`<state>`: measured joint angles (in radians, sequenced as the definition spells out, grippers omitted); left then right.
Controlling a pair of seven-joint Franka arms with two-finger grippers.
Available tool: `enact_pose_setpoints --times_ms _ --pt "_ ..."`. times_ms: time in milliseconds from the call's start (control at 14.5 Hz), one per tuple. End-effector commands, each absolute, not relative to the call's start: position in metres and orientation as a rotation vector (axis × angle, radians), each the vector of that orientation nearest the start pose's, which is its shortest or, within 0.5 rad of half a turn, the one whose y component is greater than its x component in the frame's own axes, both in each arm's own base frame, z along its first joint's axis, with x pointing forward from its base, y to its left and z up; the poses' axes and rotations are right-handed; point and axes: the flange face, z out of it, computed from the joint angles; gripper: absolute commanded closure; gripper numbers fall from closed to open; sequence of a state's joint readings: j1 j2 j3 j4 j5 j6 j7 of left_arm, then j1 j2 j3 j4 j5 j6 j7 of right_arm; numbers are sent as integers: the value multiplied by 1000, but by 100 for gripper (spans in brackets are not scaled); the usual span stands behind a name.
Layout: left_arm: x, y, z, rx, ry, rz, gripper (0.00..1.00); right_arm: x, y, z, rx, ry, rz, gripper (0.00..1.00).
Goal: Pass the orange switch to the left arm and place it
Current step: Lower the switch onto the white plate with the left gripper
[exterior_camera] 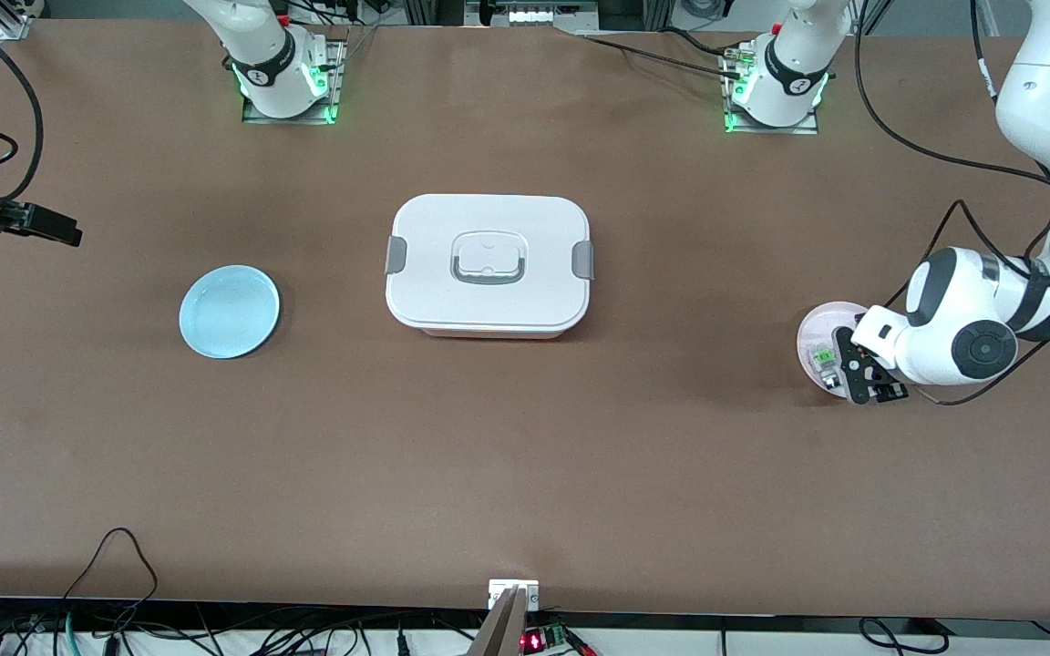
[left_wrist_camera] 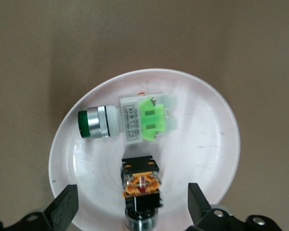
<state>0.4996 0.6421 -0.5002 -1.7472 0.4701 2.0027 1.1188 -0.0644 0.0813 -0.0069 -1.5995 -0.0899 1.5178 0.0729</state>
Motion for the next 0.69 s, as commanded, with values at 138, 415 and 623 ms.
enact_pose_setpoints --times_ms 138,415,623 --pt "651 52 298 -2658 1837 500 0 514 -51 559 -3203 216 211 0" --pt "662 38 334 -2798 1649 516 0 512 -71 558 -3150 119 202 0" --pt "660 16 359 -2924 1323 642 0 515 -68 561 -3167 103 165 0"
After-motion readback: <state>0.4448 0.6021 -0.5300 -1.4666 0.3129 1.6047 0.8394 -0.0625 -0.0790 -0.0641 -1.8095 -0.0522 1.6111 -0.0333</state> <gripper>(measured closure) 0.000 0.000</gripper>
